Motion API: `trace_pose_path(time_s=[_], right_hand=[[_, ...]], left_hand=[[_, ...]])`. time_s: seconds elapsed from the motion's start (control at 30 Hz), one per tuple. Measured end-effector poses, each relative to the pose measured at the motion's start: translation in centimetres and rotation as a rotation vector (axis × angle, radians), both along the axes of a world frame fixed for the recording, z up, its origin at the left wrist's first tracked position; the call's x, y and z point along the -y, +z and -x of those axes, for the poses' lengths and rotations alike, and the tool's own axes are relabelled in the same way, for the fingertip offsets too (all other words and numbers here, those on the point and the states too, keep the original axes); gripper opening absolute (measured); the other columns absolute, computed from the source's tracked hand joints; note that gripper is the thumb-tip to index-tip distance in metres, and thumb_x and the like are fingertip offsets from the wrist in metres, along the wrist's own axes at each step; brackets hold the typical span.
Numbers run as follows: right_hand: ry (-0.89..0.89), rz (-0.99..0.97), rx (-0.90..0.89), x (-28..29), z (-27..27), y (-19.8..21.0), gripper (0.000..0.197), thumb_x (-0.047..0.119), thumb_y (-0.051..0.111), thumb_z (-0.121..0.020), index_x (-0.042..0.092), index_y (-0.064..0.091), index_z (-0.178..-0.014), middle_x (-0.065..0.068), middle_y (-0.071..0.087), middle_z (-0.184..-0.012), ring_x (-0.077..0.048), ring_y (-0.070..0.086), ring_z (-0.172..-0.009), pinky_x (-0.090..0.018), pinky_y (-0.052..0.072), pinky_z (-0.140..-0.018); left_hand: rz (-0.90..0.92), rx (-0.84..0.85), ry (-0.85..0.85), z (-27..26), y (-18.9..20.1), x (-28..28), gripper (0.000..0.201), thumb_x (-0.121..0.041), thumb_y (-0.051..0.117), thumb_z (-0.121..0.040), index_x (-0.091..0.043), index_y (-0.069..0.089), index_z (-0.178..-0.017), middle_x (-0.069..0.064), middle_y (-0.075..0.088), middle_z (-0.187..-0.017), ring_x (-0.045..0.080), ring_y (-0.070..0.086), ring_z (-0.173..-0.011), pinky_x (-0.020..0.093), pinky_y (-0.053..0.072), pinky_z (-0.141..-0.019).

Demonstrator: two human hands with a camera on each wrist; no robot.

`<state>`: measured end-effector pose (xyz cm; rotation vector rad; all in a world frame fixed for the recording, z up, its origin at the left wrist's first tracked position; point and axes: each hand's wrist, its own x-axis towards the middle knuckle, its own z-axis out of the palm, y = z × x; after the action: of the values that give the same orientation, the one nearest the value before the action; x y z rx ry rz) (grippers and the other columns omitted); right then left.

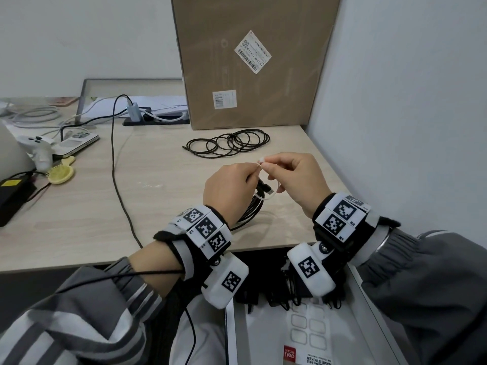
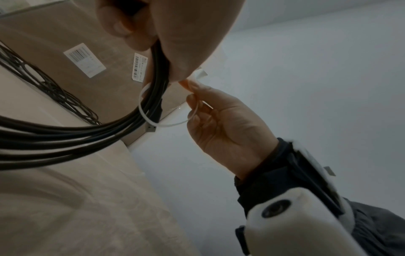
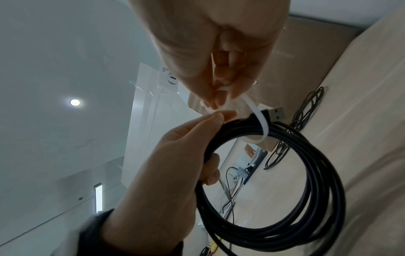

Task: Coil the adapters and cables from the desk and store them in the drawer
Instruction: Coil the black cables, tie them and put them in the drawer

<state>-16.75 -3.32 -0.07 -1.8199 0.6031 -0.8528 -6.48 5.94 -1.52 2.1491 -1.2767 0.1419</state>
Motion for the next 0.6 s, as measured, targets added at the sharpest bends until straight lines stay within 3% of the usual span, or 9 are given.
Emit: trace_pose_path(time_s=[0.2,0.3,0.37,0.5,0.6], right_hand=[[-0.014,-0.017,0.06,-0.5,0.0,0.1,0.012,0.013,0.067,-0.086,0.008,0.074,-0.095,-0.016,0.067,-0.076,-0.008,0.058,-0.063,-0.018,0.044,-0.047],[-0.02,-0.005,0.104,-0.7,0.2,0.2,0.013,0.015,0.068,-0.086,0.007,0.074,-0.094,-0.021,0.067,-0.076,-0.013,0.058,-0.065,-0.017,0.043,-0.048],[-0.028,0.01,0.119,-0.8,0.3,0.2,0.013,0.016,0.069,-0.085,0.008,0.074,-0.094,-0.023,0.066,-0.076,-0.013,0.058,-0.065,-0.017,0.044,-0.051],[-0.046,0.024,0.148,-1.0,0.5,0.1,0.012,0.017,0.069,-0.086,0.011,0.073,-0.095,-0.013,0.059,-0.066,-0.009,0.053,-0.059,-0.021,0.045,-0.056],[-0.056,0.009,0.184,-1.1,1.0,0.2,0.012,0.013,0.066,-0.088,0.008,0.074,-0.096,-0.004,0.056,-0.062,-0.004,0.046,-0.05,-0.016,0.042,-0.052]], left_hand=[[0.042,-0.009,0.016,0.4,0.1,0.0,0.03,-0.036,0.036,-0.1,-0.023,0.058,-0.084,-0.005,0.07,-0.083,0.022,0.059,-0.078,0.036,0.043,-0.06],[0.057,-0.001,0.017,0.9,0.1,-0.1,0.027,-0.038,0.034,-0.1,-0.025,0.056,-0.097,-0.004,0.07,-0.083,0.023,0.06,-0.078,0.035,0.042,-0.061],[0.073,0.019,0.012,0.9,0.2,-0.3,0.025,-0.036,0.035,-0.1,-0.023,0.057,-0.098,-0.003,0.067,-0.079,0.025,0.058,-0.076,0.035,0.039,-0.058],[0.082,0.031,0.005,1.0,0.4,-0.4,0.023,-0.033,0.037,-0.099,-0.022,0.057,-0.097,-0.002,0.065,-0.076,0.027,0.057,-0.074,0.036,0.04,-0.058],[0.087,0.011,0.006,0.9,0.5,-0.4,0.023,-0.033,0.037,-0.099,-0.024,0.058,-0.099,-0.001,0.067,-0.078,0.026,0.057,-0.075,0.037,0.043,-0.061]])
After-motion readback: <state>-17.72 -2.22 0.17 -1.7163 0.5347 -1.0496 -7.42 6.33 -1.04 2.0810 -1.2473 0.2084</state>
